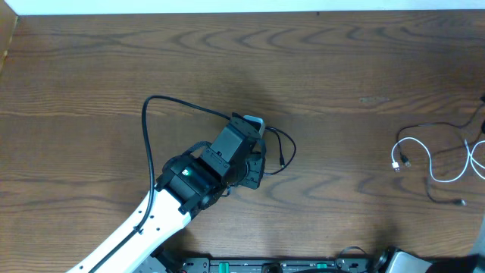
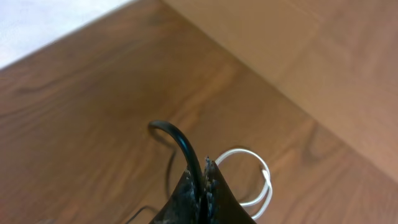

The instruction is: Untangle cables

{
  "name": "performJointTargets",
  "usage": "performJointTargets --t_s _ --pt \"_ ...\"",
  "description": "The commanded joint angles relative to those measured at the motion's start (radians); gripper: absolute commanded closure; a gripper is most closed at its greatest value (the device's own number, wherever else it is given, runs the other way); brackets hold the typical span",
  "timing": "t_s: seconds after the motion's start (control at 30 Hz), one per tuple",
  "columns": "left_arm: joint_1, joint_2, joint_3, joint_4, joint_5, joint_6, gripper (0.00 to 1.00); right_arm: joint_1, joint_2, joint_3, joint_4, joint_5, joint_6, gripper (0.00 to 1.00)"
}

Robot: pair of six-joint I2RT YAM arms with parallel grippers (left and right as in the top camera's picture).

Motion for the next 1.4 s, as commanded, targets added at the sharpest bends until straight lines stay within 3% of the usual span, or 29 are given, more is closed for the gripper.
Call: performJointTargets --t_s 0.0,0.23,0.37,0.43,0.47,0.53,0.6,0.77,1.1,1.37 --pt "0.001 -0.007 0.009 -0.003 -0.019 -0.014 0.60 -0.069 0.007 0.006 -0.006 0.026 0.148 0.99" --pt "0.001 -0.007 0.009 -0.003 -0.027 -0.027 0.60 -0.109 0.007 0.006 0.008 -0.057 0.229 0.96" --pt "0.001 -0.007 0.009 -0.003 -0.043 -0.032 0.60 -0.107 0.008 0.006 0.065 -0.287 0.229 0.62" --pt "0.001 -0.007 0.009 -0.003 -0.043 -0.032 0.60 -0.104 0.008 0.006 0.086 -0.408 0.229 0.52" --pt "0.001 -0.007 0.009 -0.004 -0.046 -0.032 0.60 -0.099 0.008 0.006 0.094 -0.469 0.229 0.51" --pt "0.001 -0.007 0.009 -0.007 -0.071 -0.036 0.60 -0.083 0.008 0.006 0.101 -0.576 0.212 0.62" --pt "0.001 -0.007 0.009 -0.019 -0.117 -0.046 0.59 -0.058 0.008 0.005 0.099 -0.669 0.192 0.66" --pt "0.035 -0.007 0.009 -0.079 -0.233 -0.116 0.58 0.042 0.016 0.005 0.040 -0.763 0.154 0.64" --pt "0.239 -0.007 0.009 -0.208 -0.244 -0.163 0.57 0.397 0.155 0.005 -0.184 -0.768 0.068 0.66" --pt "0.408 -0.007 0.009 -0.287 -0.244 -0.227 0.57 0.711 0.371 0.005 -0.236 -0.815 0.014 0.56"
